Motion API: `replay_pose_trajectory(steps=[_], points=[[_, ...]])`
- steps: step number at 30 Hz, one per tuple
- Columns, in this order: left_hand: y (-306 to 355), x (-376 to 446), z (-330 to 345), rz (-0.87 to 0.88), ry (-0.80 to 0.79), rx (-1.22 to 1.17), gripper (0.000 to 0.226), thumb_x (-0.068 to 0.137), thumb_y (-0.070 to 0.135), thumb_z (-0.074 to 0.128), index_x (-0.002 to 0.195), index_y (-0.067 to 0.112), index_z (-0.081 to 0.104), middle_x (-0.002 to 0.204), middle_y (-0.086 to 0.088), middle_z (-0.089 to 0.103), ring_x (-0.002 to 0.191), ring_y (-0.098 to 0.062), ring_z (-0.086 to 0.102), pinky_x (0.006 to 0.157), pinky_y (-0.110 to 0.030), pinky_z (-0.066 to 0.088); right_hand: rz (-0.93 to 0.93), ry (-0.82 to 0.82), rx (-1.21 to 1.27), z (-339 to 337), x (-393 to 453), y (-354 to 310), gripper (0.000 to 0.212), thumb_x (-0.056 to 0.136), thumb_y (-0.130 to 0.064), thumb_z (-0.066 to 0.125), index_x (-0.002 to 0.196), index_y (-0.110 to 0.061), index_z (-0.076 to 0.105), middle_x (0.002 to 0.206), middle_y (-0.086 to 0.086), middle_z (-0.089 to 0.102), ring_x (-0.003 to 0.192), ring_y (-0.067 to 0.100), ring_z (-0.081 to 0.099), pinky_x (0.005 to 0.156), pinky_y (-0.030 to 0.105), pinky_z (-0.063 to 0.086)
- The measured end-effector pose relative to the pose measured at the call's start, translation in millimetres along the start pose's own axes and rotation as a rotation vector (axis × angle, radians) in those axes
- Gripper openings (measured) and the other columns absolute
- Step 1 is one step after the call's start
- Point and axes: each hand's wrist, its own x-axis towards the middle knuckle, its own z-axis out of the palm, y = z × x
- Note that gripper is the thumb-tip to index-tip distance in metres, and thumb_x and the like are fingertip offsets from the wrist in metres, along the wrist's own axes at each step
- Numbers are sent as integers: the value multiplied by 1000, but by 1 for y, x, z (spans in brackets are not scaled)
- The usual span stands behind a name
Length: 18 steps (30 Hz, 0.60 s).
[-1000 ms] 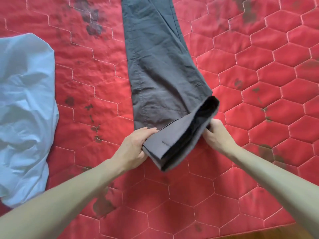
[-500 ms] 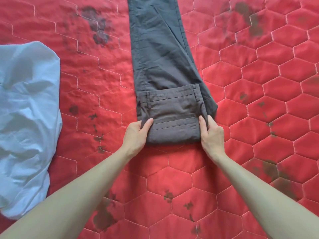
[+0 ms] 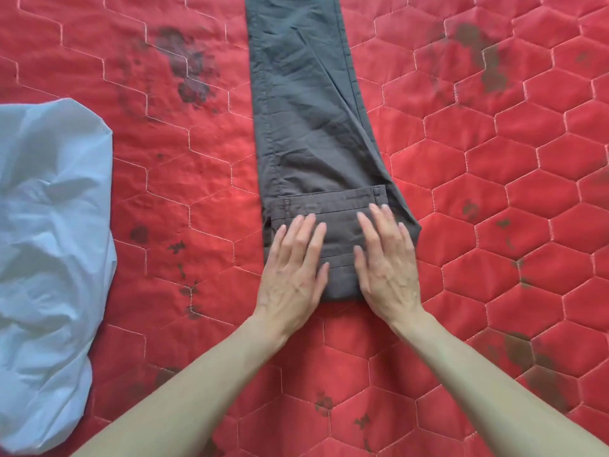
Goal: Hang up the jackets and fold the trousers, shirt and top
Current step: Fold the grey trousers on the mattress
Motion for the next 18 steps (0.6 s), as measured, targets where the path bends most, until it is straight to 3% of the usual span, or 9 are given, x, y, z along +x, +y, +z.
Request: replay_pose_trajectory(steps=[3, 6, 11, 15, 18], points=[[-15, 14, 8, 32, -151, 49, 71, 105, 41, 48, 164, 8, 27, 173, -14, 17, 162, -30, 10, 130, -50, 16, -142, -137, -47, 11, 16, 14, 62, 110, -40, 42, 164, -13, 28, 173, 8, 21, 161, 23, 15, 128, 50, 22], [-38, 16, 16, 40, -208, 53, 75, 103, 50, 46, 166, 16, 22, 175, -11, 11, 162, -29, 6, 130, -50, 15, -156, -238, -47, 24, 21, 31, 68, 109, -47, 39, 165, -11, 25, 174, 7, 17, 161, 20, 13, 128, 52, 21], [-65, 16, 17, 199, -243, 61, 75, 104, 52, 42, 168, 21, 16, 176, -7, 6, 162, -29, 4, 131, -49, 13, -246, -327, -87, 27, 23, 43, 75, 107, -54, 32, 166, -10, 15, 175, 7, 7, 162, 22, 9, 130, 50, 13], [-105, 16, -4, 417, -324, 108, 79, 100, 40, 48, 168, 17, 14, 176, -8, 6, 162, -29, 5, 130, -49, 16, -482, -451, -117, 2, 28, 79, 76, 108, -59, 33, 167, -16, 14, 175, 2, 8, 161, 20, 10, 128, 52, 17], [-134, 22, -25, 579, -444, 124, 101, 78, 31, 56, 167, 11, 14, 176, -10, 5, 162, -30, 6, 130, -49, 13, -635, -556, -72, -21, 36, 114, 85, 103, -63, 41, 167, -15, 14, 175, 4, 8, 161, 22, 10, 129, 50, 12]])
